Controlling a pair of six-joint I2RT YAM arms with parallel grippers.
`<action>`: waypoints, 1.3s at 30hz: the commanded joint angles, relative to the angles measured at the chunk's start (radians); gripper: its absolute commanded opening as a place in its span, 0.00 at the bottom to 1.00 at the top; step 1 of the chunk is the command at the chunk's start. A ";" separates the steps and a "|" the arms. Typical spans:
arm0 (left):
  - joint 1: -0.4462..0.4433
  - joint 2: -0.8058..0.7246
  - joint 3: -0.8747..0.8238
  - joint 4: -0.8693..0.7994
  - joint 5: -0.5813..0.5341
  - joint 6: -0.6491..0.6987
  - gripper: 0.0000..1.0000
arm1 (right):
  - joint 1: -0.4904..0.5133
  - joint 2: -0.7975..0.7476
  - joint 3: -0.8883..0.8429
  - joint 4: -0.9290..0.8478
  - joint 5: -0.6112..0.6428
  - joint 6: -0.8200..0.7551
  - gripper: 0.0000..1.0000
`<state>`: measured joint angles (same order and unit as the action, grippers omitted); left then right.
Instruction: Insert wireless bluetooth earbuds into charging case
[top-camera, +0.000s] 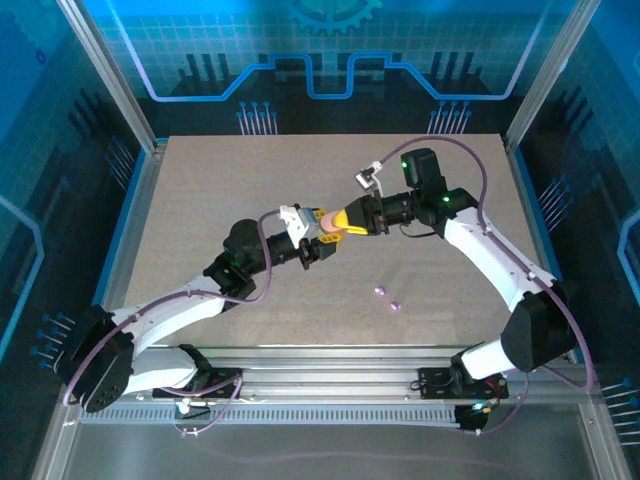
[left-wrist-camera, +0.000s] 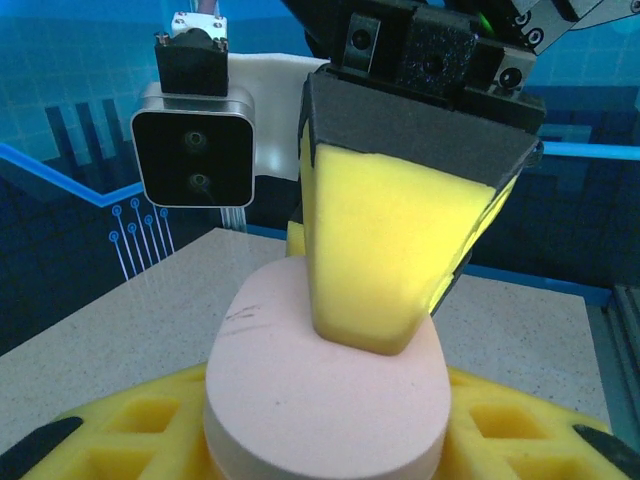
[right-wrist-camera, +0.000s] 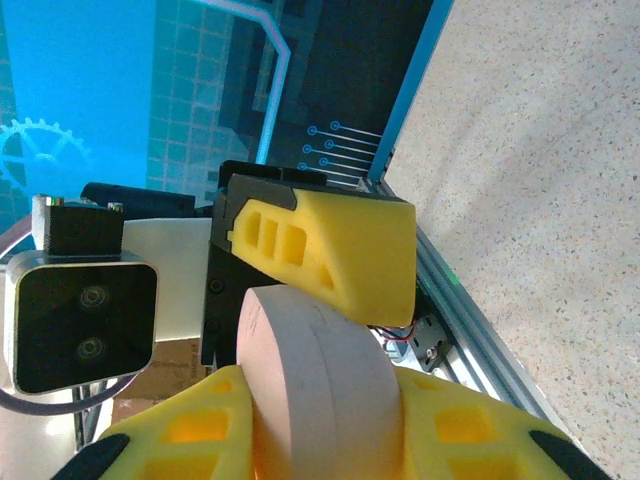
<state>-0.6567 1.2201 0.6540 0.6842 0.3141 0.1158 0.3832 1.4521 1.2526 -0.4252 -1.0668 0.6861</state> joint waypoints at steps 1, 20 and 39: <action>0.002 -0.008 0.038 -0.021 -0.011 0.039 0.48 | -0.044 -0.025 -0.030 0.066 0.038 0.051 0.13; 0.003 -0.132 0.035 -0.229 -0.273 -0.024 0.75 | -0.095 0.310 -0.085 0.134 0.431 -0.006 0.15; 0.049 -0.200 0.089 -0.434 -0.334 -0.123 0.80 | 0.002 0.629 0.087 0.063 0.568 -0.033 0.26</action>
<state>-0.6159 1.0401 0.7109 0.2642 -0.0059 0.0010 0.3767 2.0605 1.3174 -0.3107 -0.5476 0.6872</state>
